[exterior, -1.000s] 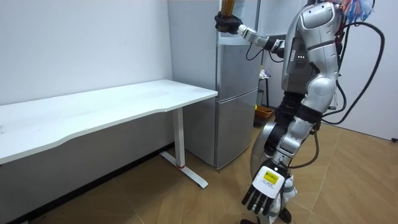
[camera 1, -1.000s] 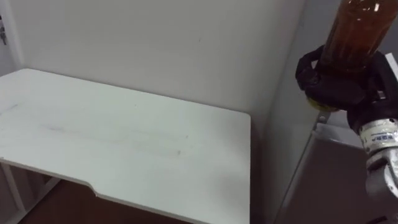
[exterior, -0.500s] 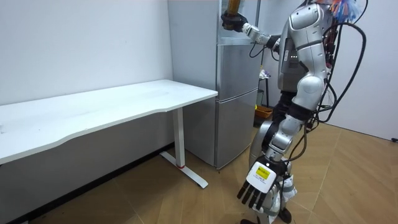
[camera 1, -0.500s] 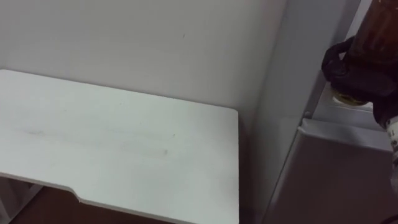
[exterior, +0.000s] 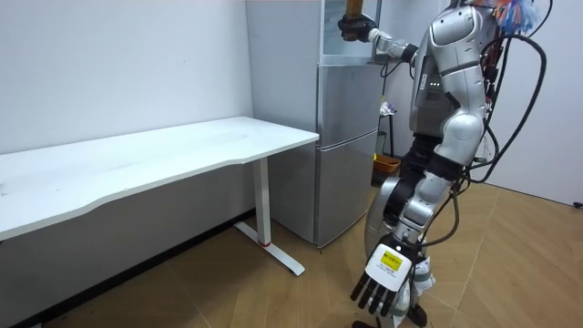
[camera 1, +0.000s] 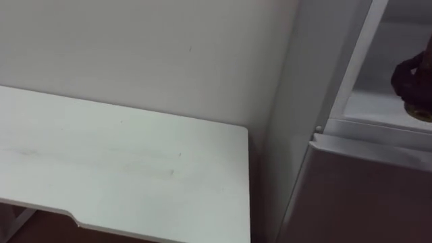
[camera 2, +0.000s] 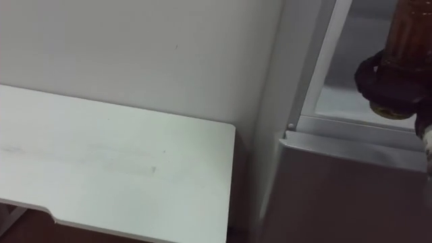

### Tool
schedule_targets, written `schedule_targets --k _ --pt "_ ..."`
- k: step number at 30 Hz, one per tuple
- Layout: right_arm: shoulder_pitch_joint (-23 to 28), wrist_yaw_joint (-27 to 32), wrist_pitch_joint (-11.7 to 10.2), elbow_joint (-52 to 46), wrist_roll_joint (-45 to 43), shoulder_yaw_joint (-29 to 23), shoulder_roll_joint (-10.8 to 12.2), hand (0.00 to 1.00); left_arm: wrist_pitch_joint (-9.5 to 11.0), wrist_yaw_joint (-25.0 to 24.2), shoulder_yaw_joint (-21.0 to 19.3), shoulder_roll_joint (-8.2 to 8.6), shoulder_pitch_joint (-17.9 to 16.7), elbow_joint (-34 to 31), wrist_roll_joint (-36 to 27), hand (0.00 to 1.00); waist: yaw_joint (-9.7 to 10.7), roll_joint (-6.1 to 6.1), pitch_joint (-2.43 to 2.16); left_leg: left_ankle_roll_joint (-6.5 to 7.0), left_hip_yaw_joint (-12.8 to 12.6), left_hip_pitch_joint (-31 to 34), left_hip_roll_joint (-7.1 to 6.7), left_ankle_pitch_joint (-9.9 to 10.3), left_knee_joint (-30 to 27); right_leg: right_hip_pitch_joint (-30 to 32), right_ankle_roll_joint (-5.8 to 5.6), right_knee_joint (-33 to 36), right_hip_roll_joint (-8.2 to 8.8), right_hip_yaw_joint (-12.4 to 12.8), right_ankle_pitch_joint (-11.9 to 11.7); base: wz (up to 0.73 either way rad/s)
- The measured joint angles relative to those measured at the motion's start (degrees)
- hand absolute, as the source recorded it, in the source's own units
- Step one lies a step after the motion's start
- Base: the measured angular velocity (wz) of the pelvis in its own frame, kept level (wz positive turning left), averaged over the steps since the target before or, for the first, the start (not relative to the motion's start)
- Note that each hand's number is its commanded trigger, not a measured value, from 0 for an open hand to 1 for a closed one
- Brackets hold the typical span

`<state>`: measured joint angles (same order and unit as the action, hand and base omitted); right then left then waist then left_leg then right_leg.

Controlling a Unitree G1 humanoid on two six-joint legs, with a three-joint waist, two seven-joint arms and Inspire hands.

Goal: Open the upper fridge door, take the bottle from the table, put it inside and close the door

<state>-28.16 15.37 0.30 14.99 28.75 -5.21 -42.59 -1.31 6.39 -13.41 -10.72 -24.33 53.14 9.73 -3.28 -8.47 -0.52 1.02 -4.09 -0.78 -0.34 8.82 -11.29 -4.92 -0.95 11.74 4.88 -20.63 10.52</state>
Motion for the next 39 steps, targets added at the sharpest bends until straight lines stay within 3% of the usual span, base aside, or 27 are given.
schedule_targets --k 6,9,19,22,24,27,35,39 --pt "0.0 1.3 1.1 0.6 -0.2 0.0 -2.5 1.00 0.0 -0.3 -1.6 -0.53 -0.2 -0.2 0.0 0.00 -0.2 -0.63 0.19 -0.03 0.0 0.3 0.38 0.0 -0.1 0.3 0.07 -0.1 -0.03 0.0 0.1 0.00" --pt "-0.1 2.8 1.1 0.8 -0.1 0.0 -3.1 1.00 0.0 -0.3 -1.6 -1.55 -0.6 -0.3 0.0 0.00 -0.2 -1.09 -0.06 -0.11 0.0 0.7 0.37 0.1 -0.4 0.5 0.08 -0.3 -0.18 -0.1 0.1 0.00" --pt "-6.3 5.9 1.1 10.2 4.2 0.7 -3.3 1.00 -0.1 -0.2 -1.6 -2.39 -1.2 -3.5 0.1 0.00 -0.6 -0.75 0.16 -0.24 0.6 3.3 0.58 0.1 -1.0 2.2 0.20 0.2 -0.35 -0.7 0.0 0.02" --pt "-8.6 8.3 1.2 13.7 7.1 1.8 -3.3 1.00 -0.2 -0.2 -1.6 -2.48 -1.1 -4.0 0.0 0.00 -1.7 -1.02 0.19 -0.38 0.2 4.5 0.62 0.1 -1.5 3.9 0.38 1.0 -0.44 -0.4 -0.1 -0.08" --pt "-11.3 9.7 2.8 17.2 7.1 2.2 -3.3 1.00 -0.7 -0.3 -1.6 -2.49 -1.1 -4.0 0.1 0.00 -1.9 -1.11 0.21 -0.39 0.3 4.9 0.62 0.0 -1.7 4.1 0.39 0.9 -0.44 -0.5 -0.1 0.03" --pt "-14.5 11.5 3.4 20.0 7.1 4.1 -3.3 1.00 -1.4 -0.3 -1.6 -2.50 -1.2 -4.1 0.1 0.00 -2.3 -1.30 0.17 -0.44 0.4 5.8 0.74 0.0 -1.9 5.0 0.47 1.0 -0.53 -0.5 -0.2 0.00" --pt "-15.7 12.1 4.8 20.4 7.2 10.1 -3.3 1.00 -2.3 -0.3 -1.5 -2.58 -1.1 -6.2 -0.7 0.00 -4.7 -1.71 0.13 -0.55 0.8 7.0 0.94 0.1 -2.7 5.5 0.64 0.9 -0.66 -1.4 -0.3 0.05" --pt "-16.4 12.1 4.7 23.1 7.3 12.2 -3.3 1.00 -2.3 -0.3 -0.9 -3.94 0.1 -7.5 -0.6 0.00 -6.4 -1.39 0.37 -0.65 2.0 8.8 1.15 0.4 -4.5 5.6 0.79 0.9 -0.85 -3.0 -0.4 0.18"
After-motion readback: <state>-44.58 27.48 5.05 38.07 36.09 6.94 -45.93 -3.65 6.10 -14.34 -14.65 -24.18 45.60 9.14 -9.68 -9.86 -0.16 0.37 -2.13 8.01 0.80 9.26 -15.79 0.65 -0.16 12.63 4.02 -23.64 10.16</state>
